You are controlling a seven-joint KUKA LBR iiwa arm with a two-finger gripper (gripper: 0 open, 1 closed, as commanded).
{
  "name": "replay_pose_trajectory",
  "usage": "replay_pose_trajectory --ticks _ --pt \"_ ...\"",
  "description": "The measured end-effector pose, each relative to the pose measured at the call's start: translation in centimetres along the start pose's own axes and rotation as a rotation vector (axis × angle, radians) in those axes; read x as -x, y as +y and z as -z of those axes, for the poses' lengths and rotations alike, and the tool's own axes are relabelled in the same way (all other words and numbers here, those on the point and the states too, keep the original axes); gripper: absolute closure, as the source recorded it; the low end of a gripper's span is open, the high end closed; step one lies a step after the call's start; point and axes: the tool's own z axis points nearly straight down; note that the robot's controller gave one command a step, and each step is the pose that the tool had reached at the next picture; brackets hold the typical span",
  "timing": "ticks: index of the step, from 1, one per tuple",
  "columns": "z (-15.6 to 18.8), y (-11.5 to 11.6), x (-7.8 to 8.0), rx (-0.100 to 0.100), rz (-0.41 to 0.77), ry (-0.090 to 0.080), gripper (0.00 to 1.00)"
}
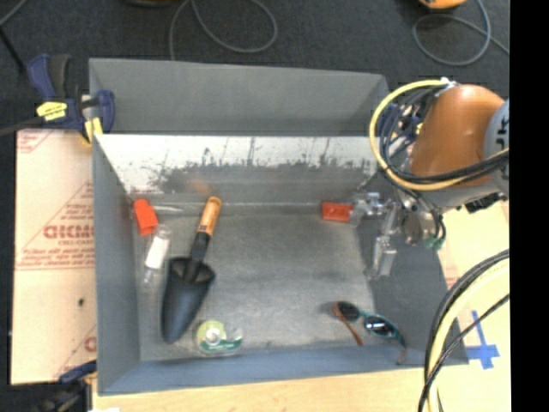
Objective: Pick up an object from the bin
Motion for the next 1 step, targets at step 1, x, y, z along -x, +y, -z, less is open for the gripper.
replay_pose_trajectory --ticks 1 --pt "0.48 0.03 0.19 -0.001 0.003 -0.008 0.00"
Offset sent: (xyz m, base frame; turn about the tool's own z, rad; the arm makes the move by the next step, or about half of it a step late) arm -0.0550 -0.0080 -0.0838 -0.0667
